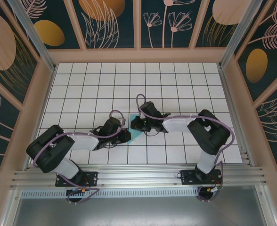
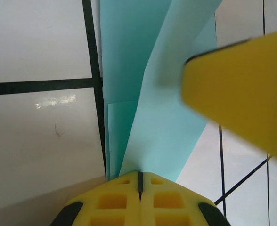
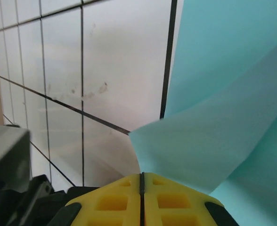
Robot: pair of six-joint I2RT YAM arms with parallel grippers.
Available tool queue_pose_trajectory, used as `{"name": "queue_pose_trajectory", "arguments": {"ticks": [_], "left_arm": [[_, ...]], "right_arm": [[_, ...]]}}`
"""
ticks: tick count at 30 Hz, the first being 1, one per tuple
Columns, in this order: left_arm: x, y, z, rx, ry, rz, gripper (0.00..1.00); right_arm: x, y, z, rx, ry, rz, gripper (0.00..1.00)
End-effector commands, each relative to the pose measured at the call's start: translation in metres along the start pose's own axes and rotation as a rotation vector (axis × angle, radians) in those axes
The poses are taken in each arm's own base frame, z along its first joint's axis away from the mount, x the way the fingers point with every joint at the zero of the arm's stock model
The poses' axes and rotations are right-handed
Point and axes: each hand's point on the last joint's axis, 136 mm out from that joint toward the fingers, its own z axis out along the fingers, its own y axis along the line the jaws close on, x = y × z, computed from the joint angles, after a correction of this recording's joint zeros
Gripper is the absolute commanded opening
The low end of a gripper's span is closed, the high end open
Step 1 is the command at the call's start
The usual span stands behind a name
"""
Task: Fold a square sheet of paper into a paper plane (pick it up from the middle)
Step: Fourth fold the wing at the center of the table.
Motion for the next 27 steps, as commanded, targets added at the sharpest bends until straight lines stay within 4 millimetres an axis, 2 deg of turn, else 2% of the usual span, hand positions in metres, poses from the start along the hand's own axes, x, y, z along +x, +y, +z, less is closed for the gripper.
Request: {"name": "queue_pose_trajectory", "arguments": {"ticks": [1,9,15,27], "left_arm": [[0.041,0.057,0.001,-0.209,0.137,-0.026,0.05],[0.049,0.072,-0.004,-0.264,0.149,-0.02,0.01],[0.057,0.085,-0.01,-0.299,0.152,-0.025,0.0],[0.059,0.088,-0.011,-0.308,0.161,-0.02,0.0]], "right_arm": [[0.007,-0.01,0.013,0.013,0.032,-0.004,0.1],[-0.006,-0.039,0.02,0.128,-0.001,-0.006,0.11],[-0.02,-0.035,0.016,0.101,-0.009,-0.02,0.14],[-0.055,-0.053,0.011,0.074,-0.028,-0.015,0.17]]}}
